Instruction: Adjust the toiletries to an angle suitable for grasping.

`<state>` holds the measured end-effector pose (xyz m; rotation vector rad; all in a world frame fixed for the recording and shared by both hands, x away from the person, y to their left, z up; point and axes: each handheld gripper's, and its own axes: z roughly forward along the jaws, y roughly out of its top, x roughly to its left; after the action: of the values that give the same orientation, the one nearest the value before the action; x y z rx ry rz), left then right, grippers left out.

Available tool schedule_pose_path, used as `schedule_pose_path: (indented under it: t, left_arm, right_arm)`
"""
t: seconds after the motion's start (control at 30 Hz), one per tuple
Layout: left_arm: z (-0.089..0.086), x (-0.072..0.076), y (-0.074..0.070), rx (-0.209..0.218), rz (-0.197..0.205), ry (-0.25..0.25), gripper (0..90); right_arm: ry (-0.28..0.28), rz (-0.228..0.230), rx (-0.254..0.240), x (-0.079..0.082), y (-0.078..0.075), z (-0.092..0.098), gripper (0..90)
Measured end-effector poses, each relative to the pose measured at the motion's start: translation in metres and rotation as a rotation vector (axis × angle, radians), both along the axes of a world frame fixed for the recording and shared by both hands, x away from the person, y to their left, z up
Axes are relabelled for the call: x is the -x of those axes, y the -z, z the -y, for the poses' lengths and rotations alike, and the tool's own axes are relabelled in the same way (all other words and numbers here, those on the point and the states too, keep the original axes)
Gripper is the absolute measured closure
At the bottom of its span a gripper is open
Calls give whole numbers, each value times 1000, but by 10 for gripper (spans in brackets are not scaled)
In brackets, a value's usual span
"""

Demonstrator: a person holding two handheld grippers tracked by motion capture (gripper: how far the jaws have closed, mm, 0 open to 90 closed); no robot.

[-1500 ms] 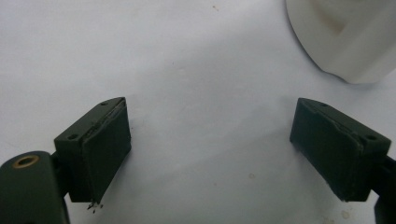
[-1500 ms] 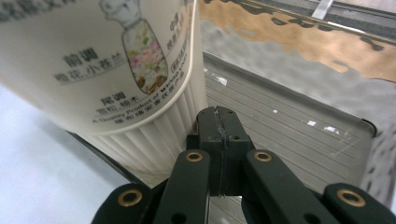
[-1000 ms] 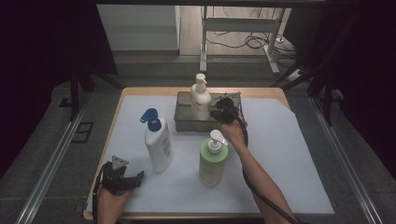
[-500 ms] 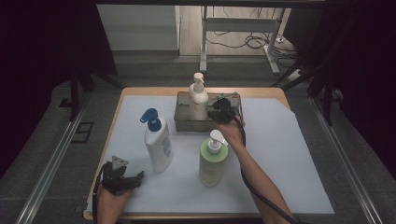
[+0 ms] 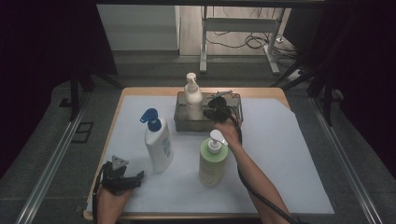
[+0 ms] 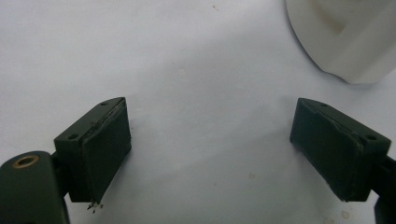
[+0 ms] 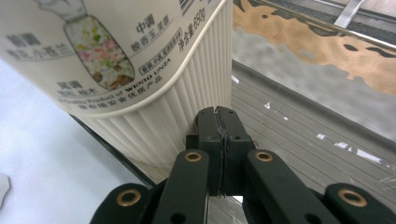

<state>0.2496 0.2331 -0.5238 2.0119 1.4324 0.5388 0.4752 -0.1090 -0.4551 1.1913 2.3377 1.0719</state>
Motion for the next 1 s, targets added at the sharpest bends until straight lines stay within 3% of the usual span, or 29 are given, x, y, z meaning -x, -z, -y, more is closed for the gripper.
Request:
schedule_pose_path:
  t: [1.0]
  left_arm:
    - [0,0,0,0,0,0,122]
  right_arm:
    - [25,-44,19,-12,9,-8,898]
